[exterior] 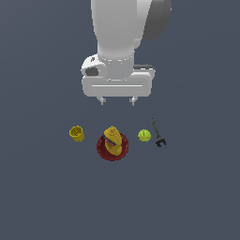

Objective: Pick up a designated object from a clutter of objects.

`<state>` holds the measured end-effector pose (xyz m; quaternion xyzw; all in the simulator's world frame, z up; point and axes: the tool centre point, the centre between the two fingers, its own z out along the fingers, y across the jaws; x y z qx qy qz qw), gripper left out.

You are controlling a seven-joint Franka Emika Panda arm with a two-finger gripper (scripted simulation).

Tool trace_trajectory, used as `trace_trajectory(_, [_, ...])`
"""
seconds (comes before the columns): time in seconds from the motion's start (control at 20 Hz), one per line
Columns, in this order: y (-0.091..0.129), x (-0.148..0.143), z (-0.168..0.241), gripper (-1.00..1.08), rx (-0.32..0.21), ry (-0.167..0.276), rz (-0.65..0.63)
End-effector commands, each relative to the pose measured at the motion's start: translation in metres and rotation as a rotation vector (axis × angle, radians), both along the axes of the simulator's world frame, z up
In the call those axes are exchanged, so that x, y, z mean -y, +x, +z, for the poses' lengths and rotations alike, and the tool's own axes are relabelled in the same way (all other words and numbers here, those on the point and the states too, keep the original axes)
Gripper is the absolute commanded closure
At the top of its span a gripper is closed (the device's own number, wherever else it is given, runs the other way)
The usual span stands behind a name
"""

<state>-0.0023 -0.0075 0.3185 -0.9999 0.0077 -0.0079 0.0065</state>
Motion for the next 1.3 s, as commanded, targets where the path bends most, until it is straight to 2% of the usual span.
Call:
trace_trajectory(0.0, [0.0,0.0,0.0,-0.92,0.0,0.0,0.0])
trace_trajectory(0.55, [0.002,-0.002,0.016,-0.92,0.022,-0.009,0.001])
trace_trajectory(0.9, [0.005,0.006,0.007,-0.92,0.019,-0.007,0.017])
trace_trajectory(1.25, [0.009,0.03,-0.019,-0.92,0.016,-0.002,0.062])
